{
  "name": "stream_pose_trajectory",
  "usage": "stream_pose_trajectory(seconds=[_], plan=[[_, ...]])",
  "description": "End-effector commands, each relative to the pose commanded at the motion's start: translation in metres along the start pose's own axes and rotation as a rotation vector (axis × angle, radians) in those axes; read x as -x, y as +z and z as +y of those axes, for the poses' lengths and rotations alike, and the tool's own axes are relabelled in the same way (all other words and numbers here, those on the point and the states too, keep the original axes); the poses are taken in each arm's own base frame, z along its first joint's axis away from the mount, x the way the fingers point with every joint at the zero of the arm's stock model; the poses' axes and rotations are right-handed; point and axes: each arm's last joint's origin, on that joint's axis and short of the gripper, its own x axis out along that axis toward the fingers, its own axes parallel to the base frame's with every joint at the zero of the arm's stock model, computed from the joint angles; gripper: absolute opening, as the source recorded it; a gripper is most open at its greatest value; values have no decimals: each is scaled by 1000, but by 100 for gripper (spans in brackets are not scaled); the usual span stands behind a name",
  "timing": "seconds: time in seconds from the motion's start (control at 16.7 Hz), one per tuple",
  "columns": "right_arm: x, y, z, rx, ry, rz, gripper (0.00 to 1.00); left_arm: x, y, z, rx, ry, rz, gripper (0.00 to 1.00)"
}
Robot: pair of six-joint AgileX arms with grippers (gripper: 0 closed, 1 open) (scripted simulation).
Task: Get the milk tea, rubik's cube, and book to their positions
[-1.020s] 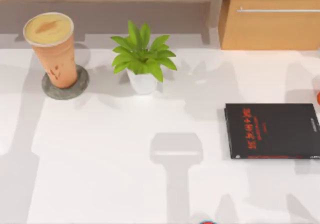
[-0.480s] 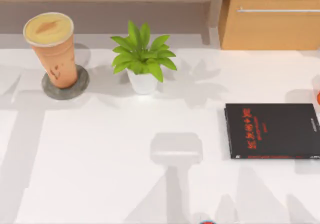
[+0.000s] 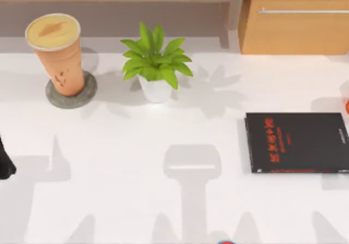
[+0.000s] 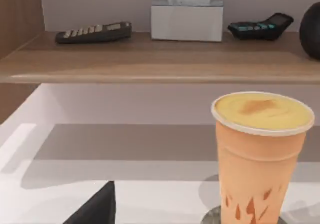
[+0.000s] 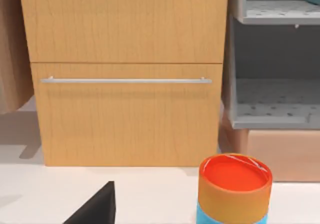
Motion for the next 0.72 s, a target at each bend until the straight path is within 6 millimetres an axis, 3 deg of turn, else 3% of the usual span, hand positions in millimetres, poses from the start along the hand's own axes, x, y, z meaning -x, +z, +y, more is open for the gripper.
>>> stream_pose_trajectory(seconds=[0.24,0.6,0.72], plan=[[0,0,0,0,0,0,100,2,-25,0,1,-2,-1,100],[0,0,0,0,0,0,100,2,-25,0,1,-2,-1,100],[0,9,0,0,3,-14,100,2,-25,0,1,-2,-1,100]])
